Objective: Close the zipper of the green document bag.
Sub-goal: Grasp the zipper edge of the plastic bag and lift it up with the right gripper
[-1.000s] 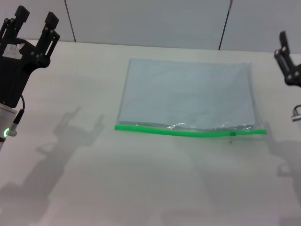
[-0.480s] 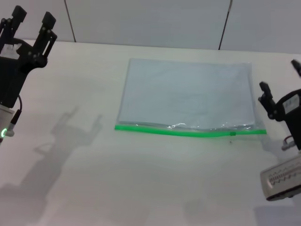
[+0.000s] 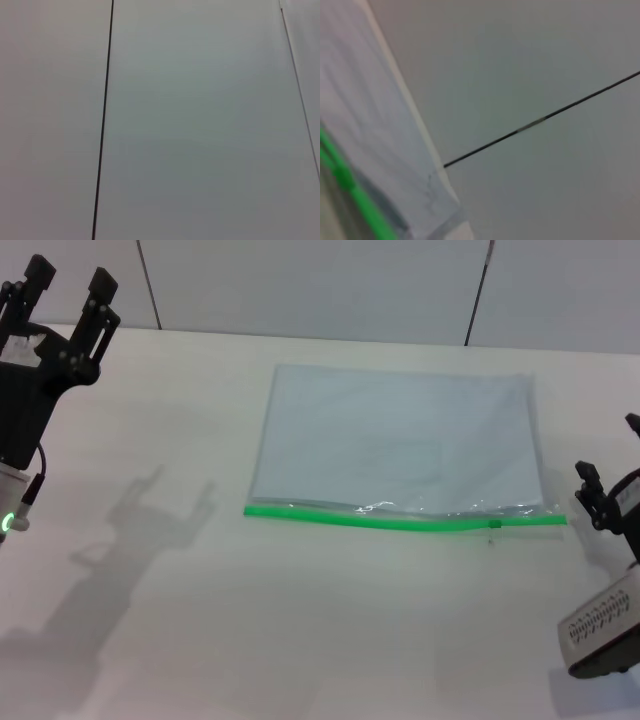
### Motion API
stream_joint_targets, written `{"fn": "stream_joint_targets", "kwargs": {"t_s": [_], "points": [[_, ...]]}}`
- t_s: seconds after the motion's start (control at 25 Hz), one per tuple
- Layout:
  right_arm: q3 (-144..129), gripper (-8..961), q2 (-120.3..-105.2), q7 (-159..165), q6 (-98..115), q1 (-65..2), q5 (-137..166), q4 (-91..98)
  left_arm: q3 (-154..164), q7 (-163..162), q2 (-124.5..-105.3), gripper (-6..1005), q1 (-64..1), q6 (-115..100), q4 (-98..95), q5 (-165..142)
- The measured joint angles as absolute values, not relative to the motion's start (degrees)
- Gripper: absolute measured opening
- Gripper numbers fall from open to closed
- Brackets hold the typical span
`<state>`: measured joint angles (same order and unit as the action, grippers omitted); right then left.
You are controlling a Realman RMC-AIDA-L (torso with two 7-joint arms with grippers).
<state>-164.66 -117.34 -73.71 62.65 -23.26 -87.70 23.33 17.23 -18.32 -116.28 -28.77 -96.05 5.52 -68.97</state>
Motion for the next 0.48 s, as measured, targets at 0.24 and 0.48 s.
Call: {"fn": "stream_joint_targets", "kwargs": {"t_s": [0.24, 0.48], "points": [[-164.7, 791, -117.34, -77.2, 59.5, -23.1, -87.4, 23.8, 17.2, -18.2, -116.28, 691, -28.7, -96.0, 5.4, -68.9], [-164.8, 786, -117.33, -80.4, 57.0, -23.6, -87.2, 24.3, 17.2, -18.3, -116.28, 690, -28.8, -96.0, 5.4, -68.9]]}}
